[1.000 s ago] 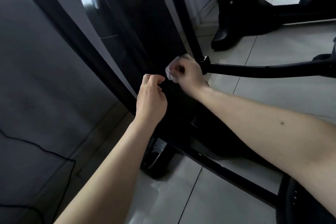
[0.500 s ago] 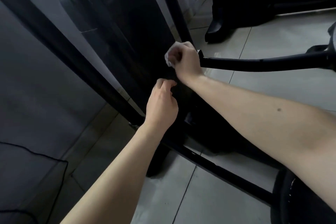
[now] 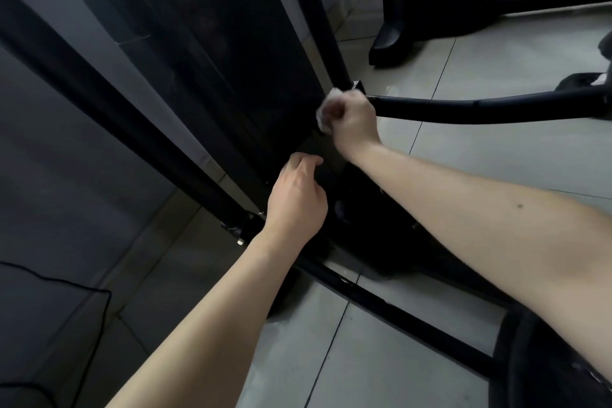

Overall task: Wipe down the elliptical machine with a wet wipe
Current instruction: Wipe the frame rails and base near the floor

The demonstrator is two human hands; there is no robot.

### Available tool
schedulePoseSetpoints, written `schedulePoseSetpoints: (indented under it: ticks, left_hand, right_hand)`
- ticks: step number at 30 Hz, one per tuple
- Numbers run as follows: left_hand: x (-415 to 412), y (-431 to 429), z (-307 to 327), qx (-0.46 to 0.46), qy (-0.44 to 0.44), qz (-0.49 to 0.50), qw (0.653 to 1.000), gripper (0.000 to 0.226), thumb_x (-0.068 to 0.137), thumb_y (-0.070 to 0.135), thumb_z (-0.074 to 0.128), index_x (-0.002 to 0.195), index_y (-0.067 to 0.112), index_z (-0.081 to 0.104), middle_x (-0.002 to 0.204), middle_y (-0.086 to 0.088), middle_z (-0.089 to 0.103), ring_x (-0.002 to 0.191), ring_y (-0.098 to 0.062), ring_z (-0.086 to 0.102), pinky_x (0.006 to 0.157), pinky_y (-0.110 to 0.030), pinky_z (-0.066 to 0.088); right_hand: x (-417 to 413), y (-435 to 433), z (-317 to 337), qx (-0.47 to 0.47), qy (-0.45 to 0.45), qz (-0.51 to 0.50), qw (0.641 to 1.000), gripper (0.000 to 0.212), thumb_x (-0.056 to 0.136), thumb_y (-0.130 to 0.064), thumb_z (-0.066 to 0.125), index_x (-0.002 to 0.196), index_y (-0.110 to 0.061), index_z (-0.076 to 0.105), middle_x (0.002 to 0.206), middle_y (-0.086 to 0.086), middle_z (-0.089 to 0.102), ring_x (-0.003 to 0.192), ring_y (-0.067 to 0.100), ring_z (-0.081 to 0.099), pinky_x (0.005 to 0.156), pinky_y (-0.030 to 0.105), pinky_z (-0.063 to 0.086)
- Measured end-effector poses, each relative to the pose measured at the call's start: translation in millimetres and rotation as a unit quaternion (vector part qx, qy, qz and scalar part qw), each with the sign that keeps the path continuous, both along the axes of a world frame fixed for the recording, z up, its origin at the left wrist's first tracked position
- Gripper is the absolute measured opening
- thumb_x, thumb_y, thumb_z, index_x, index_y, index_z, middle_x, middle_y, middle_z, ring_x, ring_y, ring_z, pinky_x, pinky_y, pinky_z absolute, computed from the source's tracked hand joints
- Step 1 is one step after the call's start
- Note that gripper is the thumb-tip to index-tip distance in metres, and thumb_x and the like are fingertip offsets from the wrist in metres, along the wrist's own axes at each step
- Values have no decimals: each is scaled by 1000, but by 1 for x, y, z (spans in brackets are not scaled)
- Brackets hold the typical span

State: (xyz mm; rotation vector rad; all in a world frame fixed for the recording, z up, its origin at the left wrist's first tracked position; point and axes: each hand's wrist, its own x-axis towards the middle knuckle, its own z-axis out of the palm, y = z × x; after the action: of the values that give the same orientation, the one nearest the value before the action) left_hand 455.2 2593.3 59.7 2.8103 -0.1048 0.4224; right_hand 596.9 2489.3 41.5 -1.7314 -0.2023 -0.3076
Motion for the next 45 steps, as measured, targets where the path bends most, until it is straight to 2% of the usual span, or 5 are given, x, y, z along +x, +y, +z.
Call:
schedulePoseSetpoints:
  ticks: [6, 13, 20, 37, 45]
  left_hand:
    - [-4, 3, -3, 2, 26, 13, 1000, 42, 93, -2, 46, 130, 9, 63, 128, -3, 60, 113, -22, 60, 90, -39, 54]
    - [-9, 6, -1, 0, 38, 25, 999, 42, 95, -1, 45, 131, 9, 62, 129, -1, 60, 116, -19, 60, 95, -35, 54]
    - [-8, 14, 1, 4, 18, 31, 999, 42, 88, -7, 43, 117, 8, 68, 115, -2, 65, 107, -21, 62, 87, -34, 54]
    - [-21, 17, 16, -17, 44, 49, 998, 36, 93, -3, 43, 115, 10, 68, 110, 0, 65, 103, -19, 61, 88, -33, 54]
    - [-29, 23, 30, -23, 49, 80, 995, 35, 93, -3, 41, 109, 13, 68, 108, 0, 65, 99, -18, 61, 82, -30, 53]
  right_hand:
    - [3, 1, -16, 11, -2, -22, 1000, 12, 88, 7, 58, 83, 2, 68, 87, 2, 58, 73, 7, 54, 67, 12, 40]
    - [-26, -14, -79, -179, 122, 18, 976, 12, 85, -4, 66, 79, -6, 76, 98, 17, 66, 102, 33, 60, 98, 40, 47]
    - [-50, 12, -56, 42, 80, 56, 994, 21, 75, 10, 51, 71, -8, 61, 78, 11, 64, 69, 15, 68, 73, 30, 57]
    - [-78, -11, -111, -322, 117, 53, 938, 15, 93, -21, 61, 95, -11, 72, 112, 16, 61, 109, 34, 56, 93, 36, 48]
    - [-88, 18, -70, -199, 148, 84, 965, 21, 87, -14, 65, 68, -20, 65, 91, 7, 70, 87, 23, 65, 76, 27, 50]
